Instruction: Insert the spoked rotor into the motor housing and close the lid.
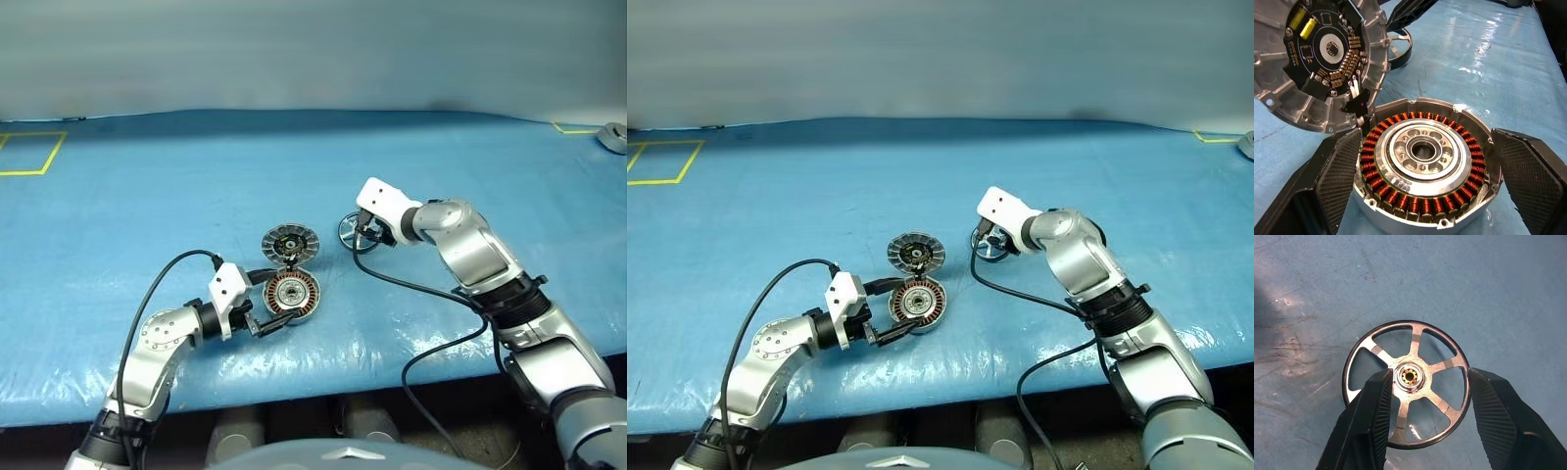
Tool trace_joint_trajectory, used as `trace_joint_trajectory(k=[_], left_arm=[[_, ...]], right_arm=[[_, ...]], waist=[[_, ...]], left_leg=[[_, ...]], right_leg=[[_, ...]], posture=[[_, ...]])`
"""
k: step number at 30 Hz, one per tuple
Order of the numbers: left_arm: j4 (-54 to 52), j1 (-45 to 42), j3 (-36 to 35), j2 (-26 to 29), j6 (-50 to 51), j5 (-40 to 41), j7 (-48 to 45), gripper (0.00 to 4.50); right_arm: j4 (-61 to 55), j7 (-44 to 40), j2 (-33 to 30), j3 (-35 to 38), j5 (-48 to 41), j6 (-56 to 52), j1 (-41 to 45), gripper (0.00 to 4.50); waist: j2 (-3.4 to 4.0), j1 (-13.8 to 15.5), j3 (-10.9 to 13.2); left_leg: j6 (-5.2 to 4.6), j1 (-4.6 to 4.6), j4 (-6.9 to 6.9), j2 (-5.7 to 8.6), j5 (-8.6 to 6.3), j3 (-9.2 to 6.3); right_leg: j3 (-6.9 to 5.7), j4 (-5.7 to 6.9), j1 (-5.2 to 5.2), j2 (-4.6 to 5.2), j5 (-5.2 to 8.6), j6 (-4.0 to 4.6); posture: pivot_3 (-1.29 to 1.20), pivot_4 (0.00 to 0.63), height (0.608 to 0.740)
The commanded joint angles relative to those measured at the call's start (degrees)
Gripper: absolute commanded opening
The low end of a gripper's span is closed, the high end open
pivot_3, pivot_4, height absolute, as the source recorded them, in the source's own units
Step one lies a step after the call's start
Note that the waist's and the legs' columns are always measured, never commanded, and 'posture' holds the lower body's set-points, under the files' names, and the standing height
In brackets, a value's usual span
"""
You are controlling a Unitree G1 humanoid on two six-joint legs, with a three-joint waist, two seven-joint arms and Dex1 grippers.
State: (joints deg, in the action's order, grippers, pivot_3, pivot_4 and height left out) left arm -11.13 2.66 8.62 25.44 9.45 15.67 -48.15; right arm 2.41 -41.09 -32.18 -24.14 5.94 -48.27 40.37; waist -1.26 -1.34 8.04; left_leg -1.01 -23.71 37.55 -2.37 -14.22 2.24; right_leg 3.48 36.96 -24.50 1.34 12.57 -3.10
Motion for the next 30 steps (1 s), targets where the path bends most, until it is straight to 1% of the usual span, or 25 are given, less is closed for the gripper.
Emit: trace_joint_trajectory(k=[1, 5, 16, 26, 30], left_arm=[[-0.4, 0.0, 0.6, -0.6, -1.3, -0.2, 0.3, 4.5], [-0.2, -0.2, 0.7, -0.8, -1.3, -0.2, 0.3, 4.5], [0.7, -0.7, 1.1, -0.7, -1.9, -0.4, 0.4, 4.5], [1.2, -0.7, 1.3, -0.6, -2.6, -0.5, 0.4, 4.5], [1.3, -0.7, 1.1, -0.7, -2.7, -0.6, 0.4, 4.5]], right_arm=[[1.1, 1.9, 1.8, 2.7, -0.1, -3.4, 2.2, 2.54], [-0.4, 1.8, 3.1, 2.5, -0.4, -4.7, 2.0, 2.54], [1.2, 2.2, 2.7, 0.0, 1.3, -5.4, 0.2, 2.54], [2.8, 2.7, 4.4, -0.5, 1.1, -5.9, -0.3, 2.54], [2.1, 1.9, 4.2, -0.8, 1.0, -5.1, -0.5, 1.76]], waist=[[0.0, 0.0, 0.0], [0.01, 0.0, 0.0], [0.02, 0.0, 0.0], [0.02, -0.1, 0.0], [0.02, -0.1, 0.0]], left_leg=[[0.0, -0.01, 0.02, 0.0, 0.0, 0.0], [-0.01, -0.03, 0.08, 0.01, 0.0, 0.0], [-0.01, 0.0, 0.13, 0.01, 0.0, 0.02], [-0.02, -0.01, 0.24, 0.0, -0.01, 0.04], [-0.02, 0.02, 0.27, 0.0, -0.01, 0.04]], right_leg=[[0.0, 0.0, 0.0, 0.0, 0.0, 0.0], [0.01, 0.01, 0.0, 0.0, -0.04, -0.06], [0.01, 0.03, 0.05, 0.0, -0.09, -0.14], [0.03, 0.05, 0.07, -0.01, -0.11, -0.16], [0.03, 0.05, 0.11, -0.01, -0.12, -0.17]], posture=[[0.0, 0.15, 0.74], [0.0, 0.15, 0.74], [0.0, 0.15, 0.74], [0.0, 0.15, 0.74], [0.0, 0.15, 0.74]])
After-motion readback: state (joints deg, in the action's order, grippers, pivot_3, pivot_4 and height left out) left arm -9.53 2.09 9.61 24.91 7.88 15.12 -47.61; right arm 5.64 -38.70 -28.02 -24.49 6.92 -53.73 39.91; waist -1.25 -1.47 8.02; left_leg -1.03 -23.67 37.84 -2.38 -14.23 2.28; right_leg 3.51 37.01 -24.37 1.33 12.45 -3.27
